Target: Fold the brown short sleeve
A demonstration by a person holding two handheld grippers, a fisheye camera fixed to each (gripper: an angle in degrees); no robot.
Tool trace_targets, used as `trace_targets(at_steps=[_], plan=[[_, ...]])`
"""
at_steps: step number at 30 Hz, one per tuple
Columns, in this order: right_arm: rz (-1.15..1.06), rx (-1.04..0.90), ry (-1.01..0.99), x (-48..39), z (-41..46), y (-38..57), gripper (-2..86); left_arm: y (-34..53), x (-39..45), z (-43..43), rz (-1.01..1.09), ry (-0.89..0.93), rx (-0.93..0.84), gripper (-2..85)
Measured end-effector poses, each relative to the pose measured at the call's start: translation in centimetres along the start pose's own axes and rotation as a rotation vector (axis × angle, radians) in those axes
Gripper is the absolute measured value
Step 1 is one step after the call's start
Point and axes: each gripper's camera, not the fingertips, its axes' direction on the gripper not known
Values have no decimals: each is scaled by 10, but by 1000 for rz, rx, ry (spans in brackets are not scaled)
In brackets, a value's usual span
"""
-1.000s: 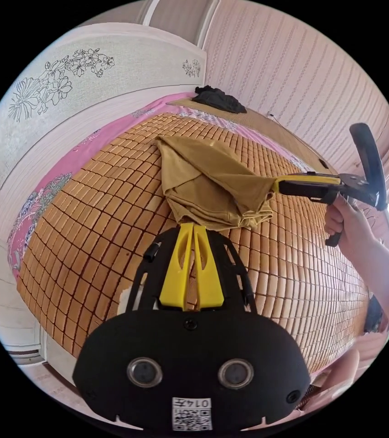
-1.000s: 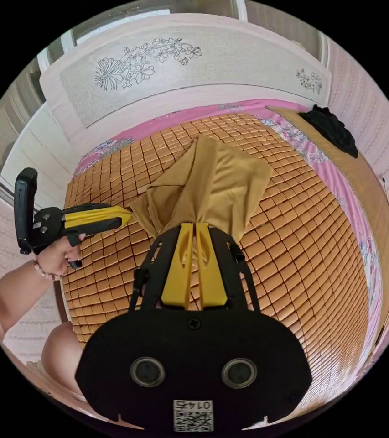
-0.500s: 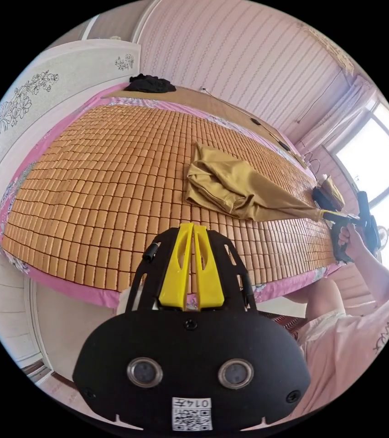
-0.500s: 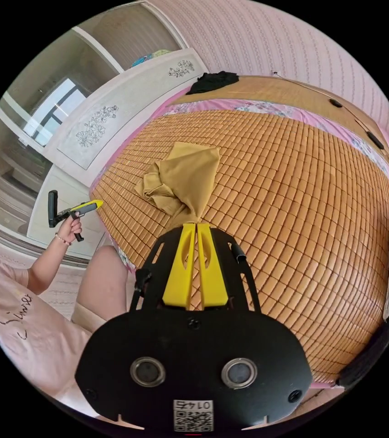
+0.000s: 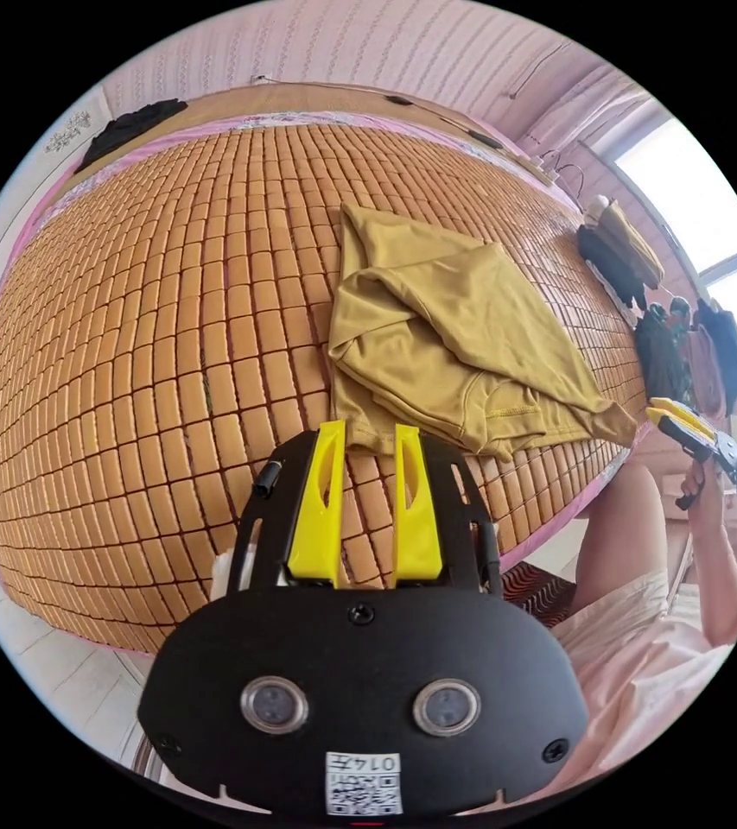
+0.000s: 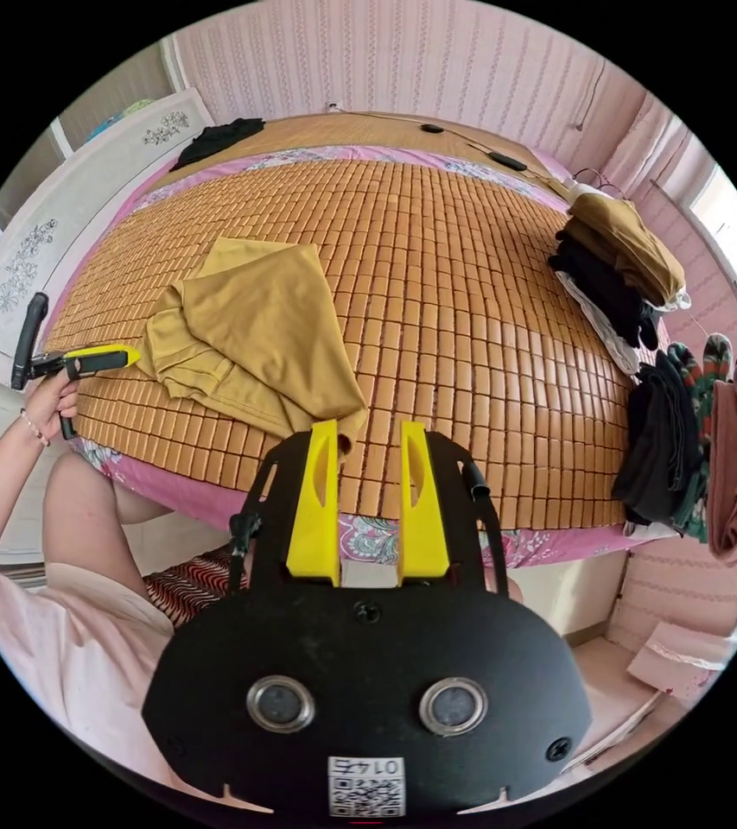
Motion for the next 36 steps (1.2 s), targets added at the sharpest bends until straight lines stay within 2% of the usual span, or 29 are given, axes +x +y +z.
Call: trace_targets(at_steps=[3, 5, 7, 10, 11, 13, 17, 21, 28, 32, 36], plan=[[44, 18, -53, 20, 1, 17, 100, -3, 2, -1, 11, -79, -14, 40], [-28, 6, -131, 13, 9, 27, 99, -2, 2, -6, 10, -77, -18, 24], [-153, -86, -165, -4, 37, 41, 107, -1, 1, -10, 4, -73, -29, 12], [-168, -218, -164, -5, 78, 56, 110, 4, -2, -17, -21, -41, -32, -5], [-161, -219, -151, -2, 81, 59, 102, 8, -3, -22, -24, -39, -24, -7], [-125, -191, -46, 9, 79, 69, 24, 18, -2, -33, -21, -38, 7, -8], [-111, -133, -148, 39, 61, 88, 5, 44, -2, -75, -1, 5, 94, -10], [-38, 47, -320, 94, 9, 105, 3, 68, -4, -130, -2, 58, 203, -10], [-45, 471, -595, 174, -124, 111, 2, 120, 6, -321, 82, 88, 624, -10], [-69, 665, -646, 201, -191, 122, 3, 168, 8, -438, 124, 150, 897, -10], [-130, 798, -626, 214, -250, 138, 3, 214, 13, -512, 145, 163, 1084, -10]])
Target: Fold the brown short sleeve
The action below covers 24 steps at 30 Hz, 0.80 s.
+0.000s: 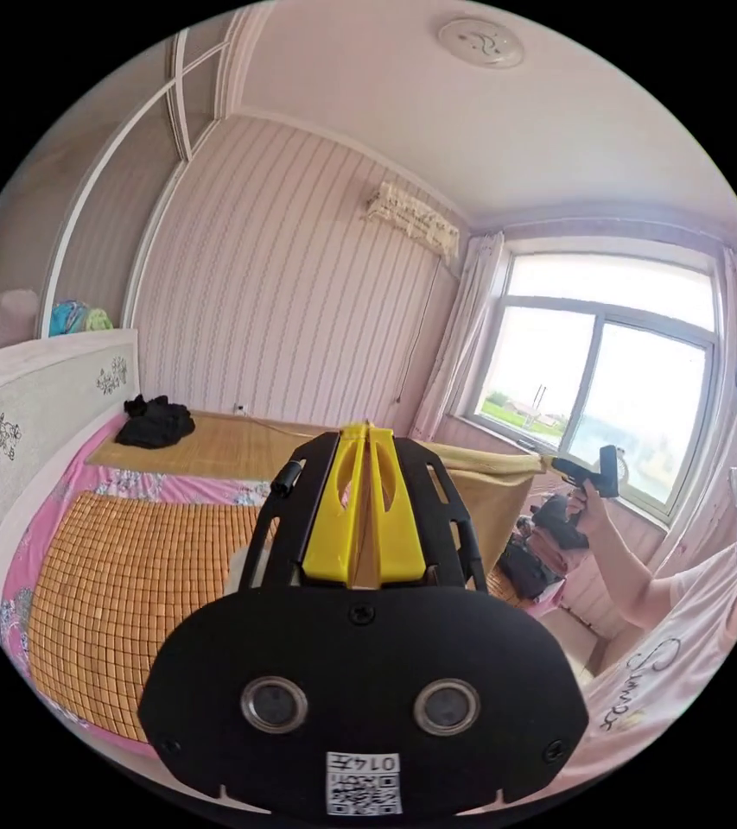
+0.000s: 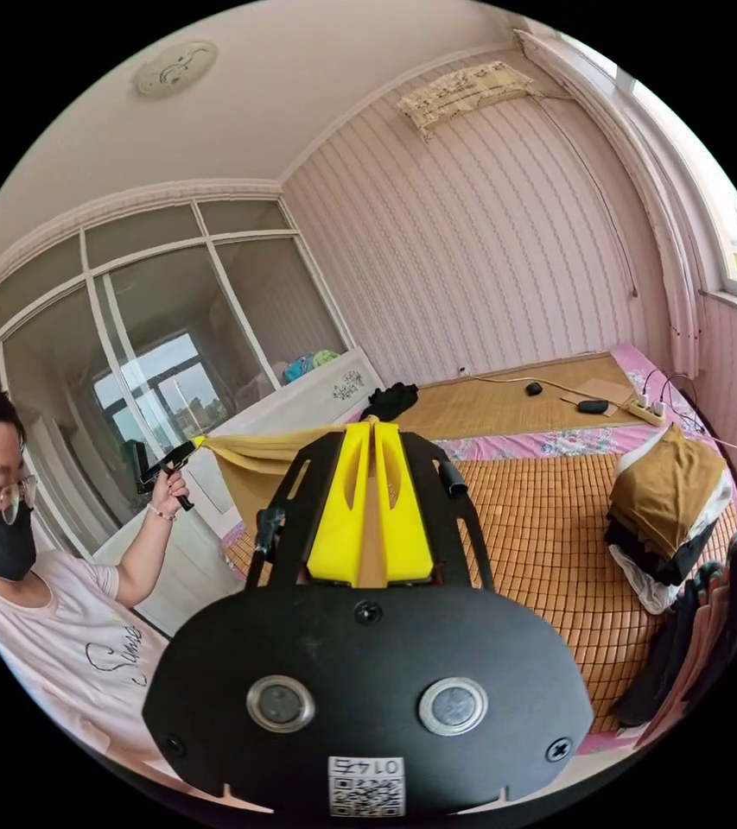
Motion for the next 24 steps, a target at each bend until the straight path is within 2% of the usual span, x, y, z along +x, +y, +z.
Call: trace_targets(at_steps=[3, 11, 15, 18, 20, 24], plan=[[-53, 26, -8, -15, -19, -5, 3, -12, 15, -41, 12, -31, 67, -10], [-268, 230, -107, -77, -125, 3, 3, -21, 60, -182, 92, 77, 396, -10], [-357, 263, -122, -96, -151, -26, 3, -45, 66, -197, 138, 101, 427, -10], [-331, 173, -40, -80, -121, -53, 3, -62, 53, -169, 120, 58, 357, -10], [-272, 39, 0, -55, -79, -68, 3, -69, 28, -116, 56, -4, 205, -10], [-65, -332, 111, 39, 63, -65, 3, -48, -18, -10, -50, -142, -44, -10]])
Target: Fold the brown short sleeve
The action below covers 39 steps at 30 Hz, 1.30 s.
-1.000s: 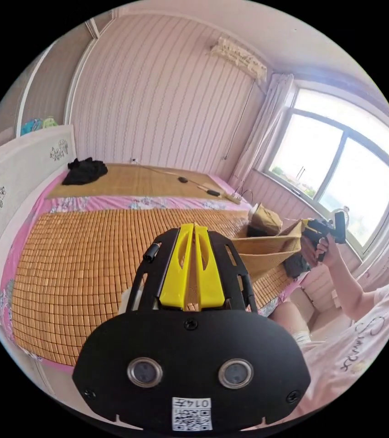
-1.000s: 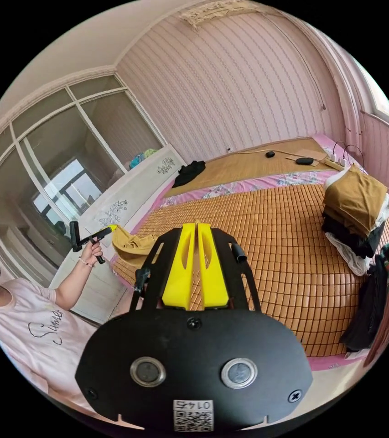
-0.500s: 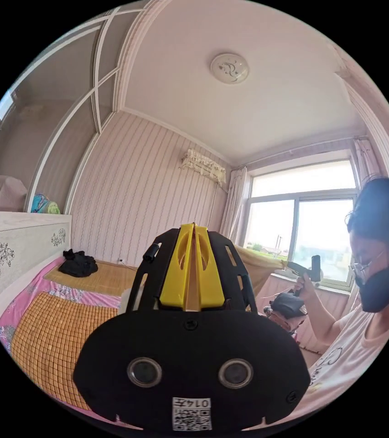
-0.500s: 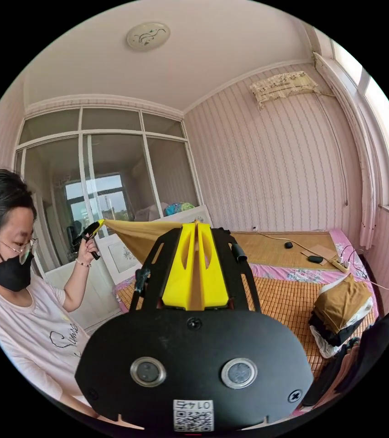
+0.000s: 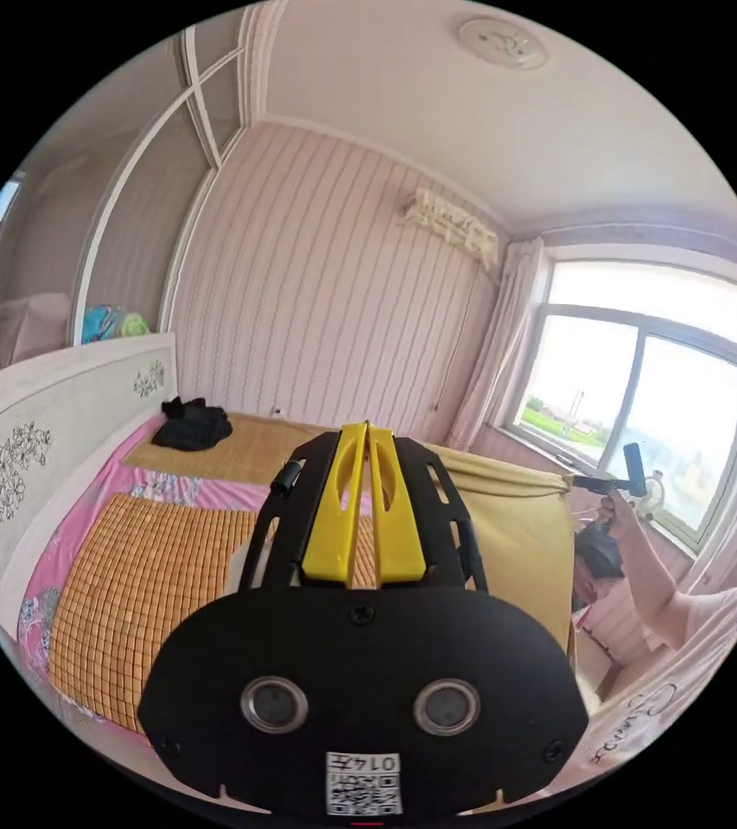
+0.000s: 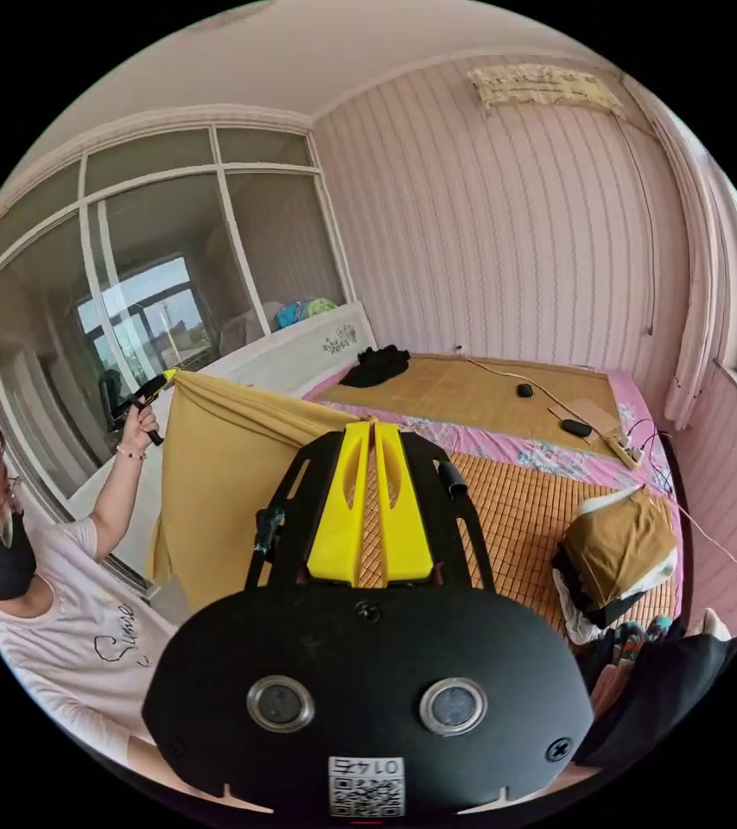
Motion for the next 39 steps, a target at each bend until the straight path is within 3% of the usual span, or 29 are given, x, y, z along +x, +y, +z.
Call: trace_targets(at_steps=[3, 6, 9, 12, 15, 20, 25, 28, 39], plan=[[167, -160, 66, 49, 95, -8, 2, 16, -15, 80, -64, -75, -155, -10], [262, 21, -32, 67, 101, -45, 2, -3, -6, 113, -35, -150, -135, -10], [173, 230, 8, 50, 72, -88, 3, -28, 4, 112, -19, -133, -39, -10], [60, 278, 23, 35, 63, -103, 3, -25, 5, 120, -3, -96, -43, -10], [11, 186, 46, 41, 90, -86, 4, 12, -7, 153, -12, -84, -162, -10], [121, -108, 121, 84, 185, -21, 4, 135, -40, 246, -164, -48, -466, -10], [452, -352, 57, 146, 289, 73, 4, 250, -55, 312, -337, -104, -688, -10], [577, -464, 22, 165, 321, 113, 3, 295, -50, 337, -339, -163, -822, -10], [570, -629, -28, 162, 311, 151, 5, 350, -6, 358, -292, -84, -1061, -10]])
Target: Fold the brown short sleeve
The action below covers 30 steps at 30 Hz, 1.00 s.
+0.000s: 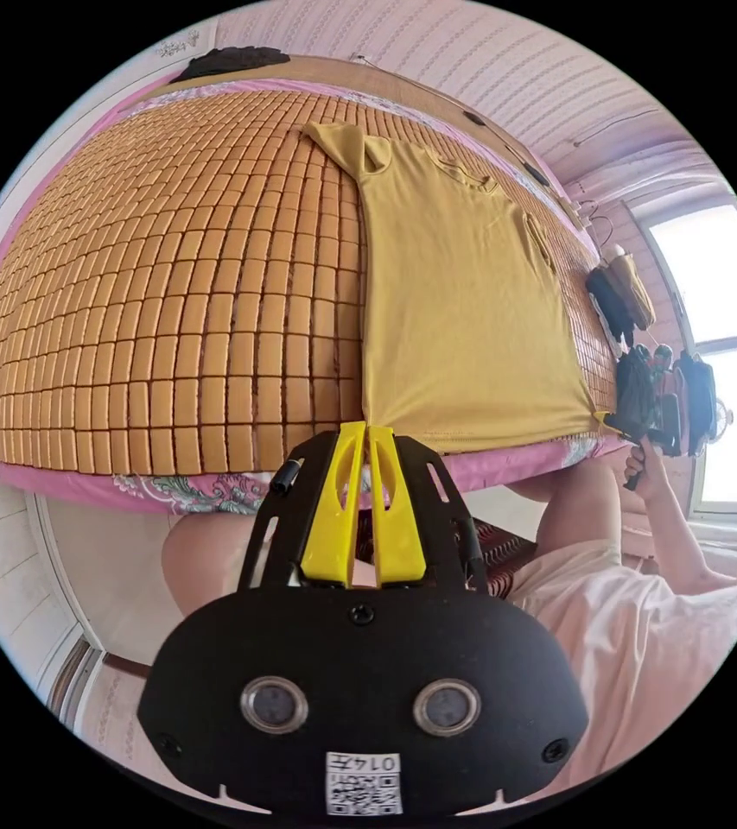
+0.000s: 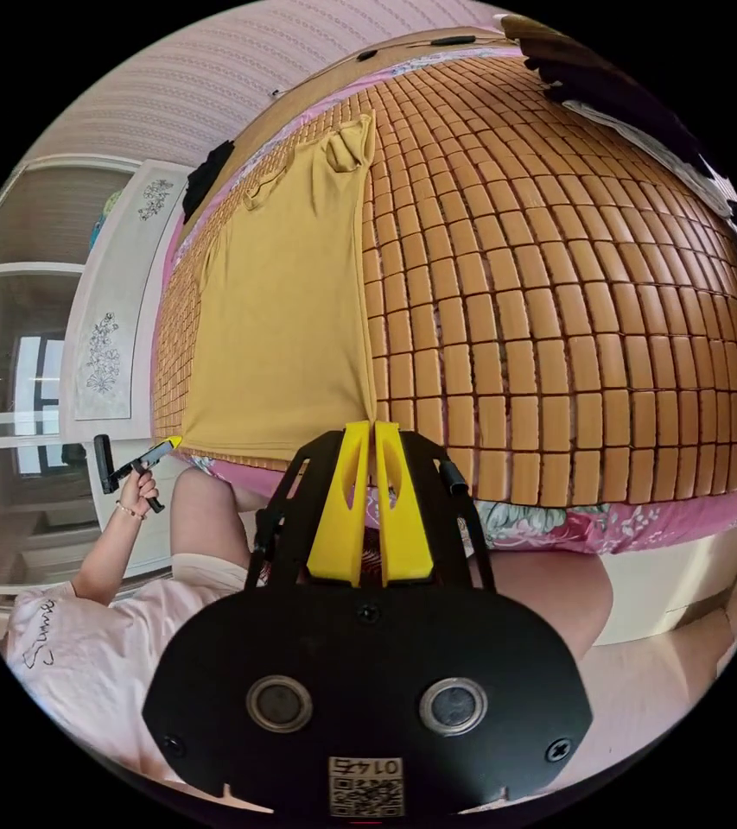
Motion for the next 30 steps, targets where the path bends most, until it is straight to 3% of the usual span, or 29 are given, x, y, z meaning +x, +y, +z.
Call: trace_targets(at_steps=[6, 12, 15, 19, 24, 26, 28, 30], plan=[[-111, -152, 81, -25, 3, 9, 17, 16, 37, 13, 8, -59, -108, -7], [-224, -101, 259, -48, -8, -22, 84, -2, 73, 5, 22, -140, -46, -1], [-294, 60, 280, -64, -29, -78, 90, -44, 113, 5, 162, -198, -13, -2], [-345, 217, 206, -73, -32, -186, 110, -140, 193, 31, 383, -144, 63, -6], [-238, 231, 213, -60, -8, -283, 124, -268, 309, 97, 613, -10, 106, -7], [-196, 217, 249, -52, 2, -303, 105, -323, 361, 136, 664, 18, 100, -7], [-178, 226, 189, -40, 9, -310, 33, -357, 394, 163, 671, 41, 90, -7], [-164, 286, 92, -29, -3, -299, 22, -383, 420, 186, 672, 52, 85, -7]])
